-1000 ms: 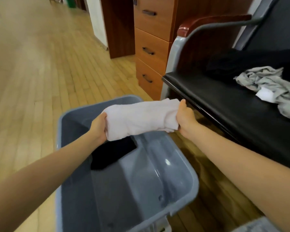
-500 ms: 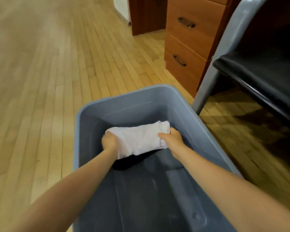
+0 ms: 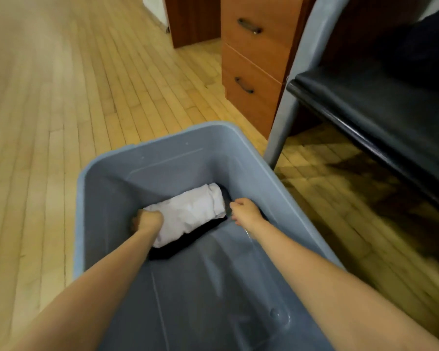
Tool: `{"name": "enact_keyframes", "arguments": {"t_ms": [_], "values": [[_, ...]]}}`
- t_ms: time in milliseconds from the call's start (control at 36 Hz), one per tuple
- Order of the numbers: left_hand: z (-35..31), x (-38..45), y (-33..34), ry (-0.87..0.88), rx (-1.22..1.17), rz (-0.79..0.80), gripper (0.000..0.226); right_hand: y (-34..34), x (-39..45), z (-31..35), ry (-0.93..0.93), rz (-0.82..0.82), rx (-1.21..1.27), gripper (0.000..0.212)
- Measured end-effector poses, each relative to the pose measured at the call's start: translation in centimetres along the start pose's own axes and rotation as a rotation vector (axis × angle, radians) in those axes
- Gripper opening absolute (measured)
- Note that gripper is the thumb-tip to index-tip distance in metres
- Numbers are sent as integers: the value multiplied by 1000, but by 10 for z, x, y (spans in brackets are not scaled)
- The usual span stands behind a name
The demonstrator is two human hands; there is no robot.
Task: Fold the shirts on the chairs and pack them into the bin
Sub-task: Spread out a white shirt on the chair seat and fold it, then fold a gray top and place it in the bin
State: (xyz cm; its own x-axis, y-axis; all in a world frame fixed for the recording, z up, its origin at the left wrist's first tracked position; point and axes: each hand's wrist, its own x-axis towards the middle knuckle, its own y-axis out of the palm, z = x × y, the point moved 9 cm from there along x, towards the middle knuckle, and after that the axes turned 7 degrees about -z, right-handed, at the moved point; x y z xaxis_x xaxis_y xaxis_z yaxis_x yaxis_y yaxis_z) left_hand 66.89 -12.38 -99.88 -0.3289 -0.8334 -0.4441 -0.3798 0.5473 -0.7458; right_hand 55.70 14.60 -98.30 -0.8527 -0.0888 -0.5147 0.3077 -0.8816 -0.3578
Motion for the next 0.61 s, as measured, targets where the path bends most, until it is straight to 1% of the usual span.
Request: {"name": "enact_keyframes", "arguments": {"t_ms": [28, 56, 83, 111, 167, 222, 278, 361, 444, 528, 611], "values": [[-9, -8, -6, 46, -5, -60, 43, -4, -9, 9, -25, 1, 7, 24], [-21, -20, -13, 105, -50, -100, 42, -6, -19, 19, -40, 17, 34, 26], [-39, -37, -18, 175, -94, -102, 41, -11, -32, 31, -46, 38, 67, 23], [-58, -59, -22, 245, -148, -78, 40, -18, -46, 44, -66, 58, 111, 20], [-97, -105, -27, 371, -331, 10, 39, -39, -73, 76, -142, 62, 182, 25], [-130, -154, -35, 435, -479, 89, 43, -72, -100, 111, -252, 18, 222, 31], [-162, -204, -45, 497, -552, 143, 41, -112, -132, 142, -363, -46, 242, 35], [-207, -300, -58, 626, -636, 269, 35, -202, -195, 168, -480, -201, 297, 39], [-242, -385, -60, 773, -668, 391, 37, -283, -241, 164, -490, -308, 396, 37], [-261, -487, -50, 904, -653, 547, 40, -370, -290, 132, -464, -453, 511, 32], [-270, -581, -28, 962, -656, 698, 39, -447, -339, 86, -441, -602, 570, 31]]}}
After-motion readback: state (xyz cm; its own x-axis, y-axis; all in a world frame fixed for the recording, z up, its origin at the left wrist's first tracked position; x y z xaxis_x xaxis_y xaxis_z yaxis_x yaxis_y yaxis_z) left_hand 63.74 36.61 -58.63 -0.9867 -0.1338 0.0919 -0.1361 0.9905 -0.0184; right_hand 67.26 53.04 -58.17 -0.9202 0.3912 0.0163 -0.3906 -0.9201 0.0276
